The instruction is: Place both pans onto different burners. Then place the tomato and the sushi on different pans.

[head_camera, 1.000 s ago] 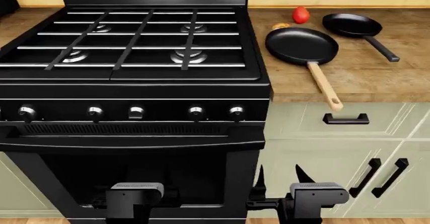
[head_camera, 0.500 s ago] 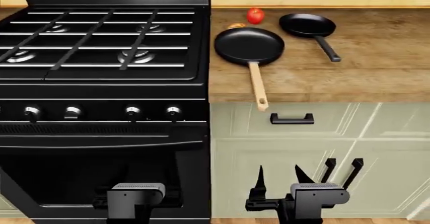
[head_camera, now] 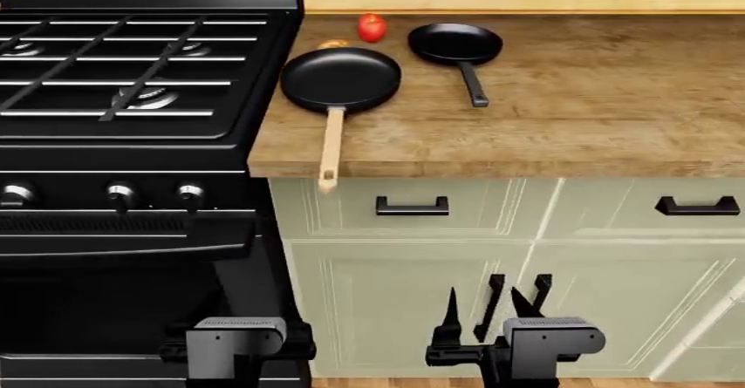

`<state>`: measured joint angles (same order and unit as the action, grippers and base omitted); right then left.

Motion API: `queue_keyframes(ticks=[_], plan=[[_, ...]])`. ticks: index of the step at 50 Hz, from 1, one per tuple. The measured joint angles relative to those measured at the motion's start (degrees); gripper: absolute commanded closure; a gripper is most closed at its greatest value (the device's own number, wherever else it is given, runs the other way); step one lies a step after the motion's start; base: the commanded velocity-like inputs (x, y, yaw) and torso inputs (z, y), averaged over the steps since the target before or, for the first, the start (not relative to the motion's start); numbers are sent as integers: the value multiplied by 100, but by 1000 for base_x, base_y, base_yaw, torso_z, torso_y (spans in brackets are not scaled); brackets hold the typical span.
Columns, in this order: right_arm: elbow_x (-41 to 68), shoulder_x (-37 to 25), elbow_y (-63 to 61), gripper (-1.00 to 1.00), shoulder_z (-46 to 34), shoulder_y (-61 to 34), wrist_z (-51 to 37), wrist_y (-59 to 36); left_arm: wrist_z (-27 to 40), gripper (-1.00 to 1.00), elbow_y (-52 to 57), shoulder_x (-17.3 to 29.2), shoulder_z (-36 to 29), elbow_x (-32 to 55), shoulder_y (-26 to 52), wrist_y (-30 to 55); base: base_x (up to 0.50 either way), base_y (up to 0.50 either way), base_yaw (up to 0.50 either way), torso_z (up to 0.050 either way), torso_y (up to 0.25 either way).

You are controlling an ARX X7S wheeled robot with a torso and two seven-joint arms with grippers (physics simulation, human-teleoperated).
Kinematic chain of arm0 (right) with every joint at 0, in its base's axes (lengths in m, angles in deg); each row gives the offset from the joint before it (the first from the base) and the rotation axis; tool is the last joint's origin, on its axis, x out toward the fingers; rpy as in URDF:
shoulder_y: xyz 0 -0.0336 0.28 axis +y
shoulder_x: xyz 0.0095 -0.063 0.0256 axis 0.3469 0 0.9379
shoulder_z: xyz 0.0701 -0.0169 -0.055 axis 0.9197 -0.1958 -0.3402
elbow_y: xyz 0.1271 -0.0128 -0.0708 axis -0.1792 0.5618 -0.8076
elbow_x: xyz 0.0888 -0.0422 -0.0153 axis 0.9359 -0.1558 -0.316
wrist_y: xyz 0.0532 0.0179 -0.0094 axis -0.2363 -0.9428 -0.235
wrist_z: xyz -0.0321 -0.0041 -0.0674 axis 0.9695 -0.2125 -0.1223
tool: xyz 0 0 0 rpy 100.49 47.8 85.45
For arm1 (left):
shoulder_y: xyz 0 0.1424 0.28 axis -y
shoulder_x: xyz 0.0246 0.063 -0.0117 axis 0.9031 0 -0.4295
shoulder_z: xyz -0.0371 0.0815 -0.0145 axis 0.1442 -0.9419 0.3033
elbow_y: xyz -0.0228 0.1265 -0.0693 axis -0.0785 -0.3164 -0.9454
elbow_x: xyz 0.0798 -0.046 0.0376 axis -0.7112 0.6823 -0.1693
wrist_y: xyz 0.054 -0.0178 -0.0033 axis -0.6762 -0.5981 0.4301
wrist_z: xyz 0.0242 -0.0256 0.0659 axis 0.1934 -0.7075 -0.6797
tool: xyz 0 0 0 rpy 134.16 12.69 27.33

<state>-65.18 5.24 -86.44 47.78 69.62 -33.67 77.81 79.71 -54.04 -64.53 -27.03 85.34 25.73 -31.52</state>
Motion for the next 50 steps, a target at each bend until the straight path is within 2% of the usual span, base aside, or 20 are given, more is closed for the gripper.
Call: queue_keyframes(ticks=[4,14,17,24,29,37,50], plan=[[22,-19,20,-100,-23,-8,-26,7,27,-100,-15,19,-27,20,4,-13,0,-444,0,0,0],[127,-92,-95,-100,-59,-52,-93,-186,45,-100,145,94,-96,139,8,156,0,-5,0,0,0],[283,-215,-559,-100,-81,-255,-117,-895,12,-100,752,239,-94,384,193,862,0,0,0,0,0],[867,-460,-1715,-100,102,-1464,-276,-3236,119,-100,2254,476,275,1281,1375,3371,0,0,0,14,22],[1121,-541,-2141,-100,206,-2034,-357,-4225,146,-100,2745,564,446,1650,1874,4407,0,0,0,50,52],[1364,-602,-2466,-100,308,-2493,-423,-5053,172,-100,3144,642,581,1965,2263,5241,0,0,0,50,32],[1514,-651,-2626,-100,323,-2773,-480,-5525,220,-100,3373,714,628,2170,2527,5763,0,0,0,50,32]])
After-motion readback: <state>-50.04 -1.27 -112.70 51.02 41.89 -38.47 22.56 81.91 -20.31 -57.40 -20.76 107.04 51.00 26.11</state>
